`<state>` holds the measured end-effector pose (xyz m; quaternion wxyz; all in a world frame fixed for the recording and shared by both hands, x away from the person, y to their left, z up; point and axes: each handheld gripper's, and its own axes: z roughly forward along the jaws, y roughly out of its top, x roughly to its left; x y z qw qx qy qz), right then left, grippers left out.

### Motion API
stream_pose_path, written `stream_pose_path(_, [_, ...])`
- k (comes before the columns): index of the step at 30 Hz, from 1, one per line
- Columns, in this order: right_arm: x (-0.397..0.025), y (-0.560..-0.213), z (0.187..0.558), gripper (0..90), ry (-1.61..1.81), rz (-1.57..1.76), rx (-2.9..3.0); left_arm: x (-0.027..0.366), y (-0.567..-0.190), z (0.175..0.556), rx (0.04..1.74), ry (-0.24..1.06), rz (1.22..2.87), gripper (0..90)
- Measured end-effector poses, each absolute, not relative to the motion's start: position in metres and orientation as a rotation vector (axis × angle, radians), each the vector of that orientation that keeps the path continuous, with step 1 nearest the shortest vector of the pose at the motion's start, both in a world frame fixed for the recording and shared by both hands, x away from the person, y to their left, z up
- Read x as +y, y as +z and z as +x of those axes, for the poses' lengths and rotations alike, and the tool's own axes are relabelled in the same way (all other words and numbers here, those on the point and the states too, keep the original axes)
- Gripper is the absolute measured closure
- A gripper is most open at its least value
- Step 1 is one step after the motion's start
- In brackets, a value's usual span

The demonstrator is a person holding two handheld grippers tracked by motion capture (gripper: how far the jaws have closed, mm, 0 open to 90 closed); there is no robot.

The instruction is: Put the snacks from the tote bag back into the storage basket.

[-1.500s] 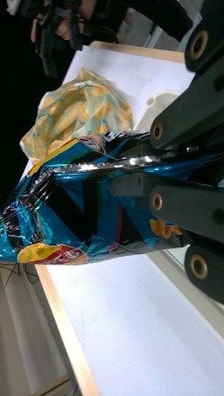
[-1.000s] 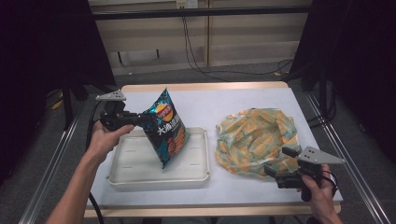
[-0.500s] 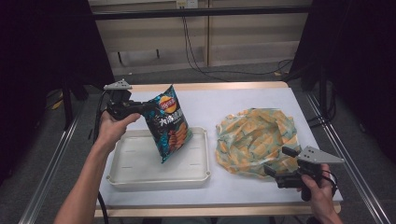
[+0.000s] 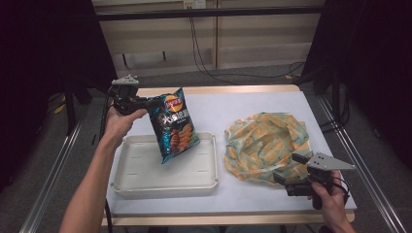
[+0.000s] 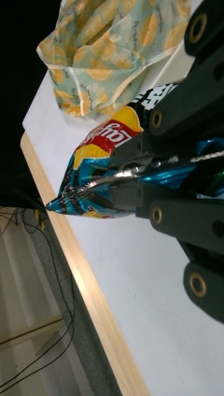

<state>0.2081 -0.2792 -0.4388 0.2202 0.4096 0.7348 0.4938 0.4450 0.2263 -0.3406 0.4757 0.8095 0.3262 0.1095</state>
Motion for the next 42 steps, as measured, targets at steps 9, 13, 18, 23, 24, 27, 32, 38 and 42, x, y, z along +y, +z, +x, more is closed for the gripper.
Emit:
stream_pose_path(9, [-0.278, -0.440, 0.209, 1.8, 1.365, 1.128, 2.040, 0.231, -0.346, 0.450, 0.828, 0.278, 1.946, 71.9])
stream_pose_path(13, [-0.278, -0.440, 0.210, 1.8, 1.369, 1.135, 2.048, 0.228, -0.347, 0.454, 0.824, 0.271, 1.947, 65.0])
stream_pose_path(18, [-0.277, -0.441, 0.209, 1.8, 1.371, 1.132, 2.051, 0.227, -0.349, 0.453, 0.828, 0.284, 1.934, 54.6])
stream_pose_path(23, [-0.277, -0.441, 0.209, 1.8, 1.369, 1.129, 2.056, 0.230, -0.348, 0.449, 0.830, 0.292, 1.915, 44.8])
stream_pose_path(24, [-0.277, -0.441, 0.209, 1.8, 1.370, 1.129, 2.057, 0.230, -0.347, 0.447, 0.831, 0.296, 1.909, 41.9])
stream_pose_path(27, [-0.277, -0.442, 0.209, 1.7, 1.367, 1.132, 2.058, 0.233, -0.344, 0.443, 0.825, 0.310, 1.887, 37.8])
stream_pose_path(32, [-0.277, -0.444, 0.210, 1.7, 1.368, 1.132, 2.064, 0.235, -0.339, 0.424, 0.792, 0.331, 1.878, 47.2])
stream_pose_path(38, [-0.278, -0.444, 0.210, 1.8, 1.367, 1.139, 2.058, 0.239, -0.338, 0.400, 0.757, 0.315, 1.851, 59.1])
stream_pose_path(42, [-0.280, -0.443, 0.209, 1.7, 1.373, 1.136, 2.054, 0.241, -0.343, 0.388, 0.742, 0.292, 1.860, 72.6])
